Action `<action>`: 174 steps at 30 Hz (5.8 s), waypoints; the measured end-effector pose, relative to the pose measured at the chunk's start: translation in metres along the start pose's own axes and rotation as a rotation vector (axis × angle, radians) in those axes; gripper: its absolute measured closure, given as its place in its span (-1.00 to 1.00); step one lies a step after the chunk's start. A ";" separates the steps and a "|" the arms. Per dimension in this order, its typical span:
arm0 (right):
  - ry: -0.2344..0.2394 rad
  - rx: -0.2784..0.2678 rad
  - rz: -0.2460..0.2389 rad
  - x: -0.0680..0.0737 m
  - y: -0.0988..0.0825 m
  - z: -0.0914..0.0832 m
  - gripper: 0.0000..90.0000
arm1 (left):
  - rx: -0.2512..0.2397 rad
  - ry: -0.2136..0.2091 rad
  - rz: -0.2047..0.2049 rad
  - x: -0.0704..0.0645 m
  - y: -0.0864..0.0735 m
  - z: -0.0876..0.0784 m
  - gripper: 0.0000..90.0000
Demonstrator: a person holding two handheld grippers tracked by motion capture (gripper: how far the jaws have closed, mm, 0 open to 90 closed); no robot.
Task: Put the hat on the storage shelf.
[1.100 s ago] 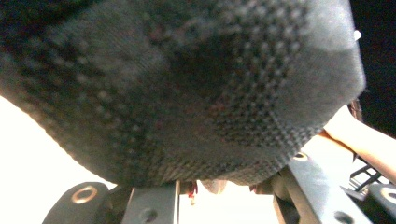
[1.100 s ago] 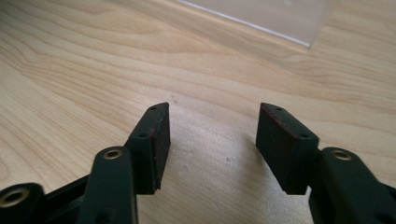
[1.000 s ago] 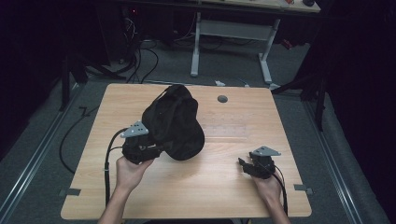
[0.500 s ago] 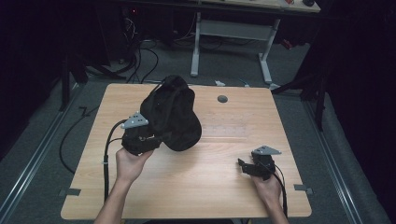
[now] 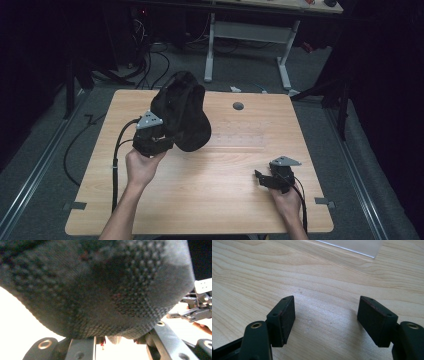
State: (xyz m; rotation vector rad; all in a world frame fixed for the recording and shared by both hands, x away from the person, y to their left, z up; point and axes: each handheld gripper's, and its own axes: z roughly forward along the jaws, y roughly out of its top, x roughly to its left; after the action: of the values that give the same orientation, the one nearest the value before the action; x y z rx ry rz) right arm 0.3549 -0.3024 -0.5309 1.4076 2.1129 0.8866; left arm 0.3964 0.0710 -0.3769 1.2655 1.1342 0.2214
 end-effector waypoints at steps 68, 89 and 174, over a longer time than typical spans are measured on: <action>0.004 -0.002 -0.008 0.001 0.000 0.000 -0.31 | 0.026 0.230 0.182 0.008 -0.032 0.053 0.52; 0.005 -0.002 -0.007 0.001 0.000 0.000 -0.31 | 0.049 0.183 0.114 0.013 -0.039 0.057 0.11; 0.008 -0.002 -0.009 0.001 0.002 0.002 -0.30 | 0.002 0.045 -0.093 0.062 -0.088 -0.033 -0.59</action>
State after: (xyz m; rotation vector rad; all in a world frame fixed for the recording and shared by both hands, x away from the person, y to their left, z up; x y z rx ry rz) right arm 0.3572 -0.2999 -0.5309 1.3947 2.1223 0.8919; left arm 0.3634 0.1031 -0.4795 1.2121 1.2292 0.1801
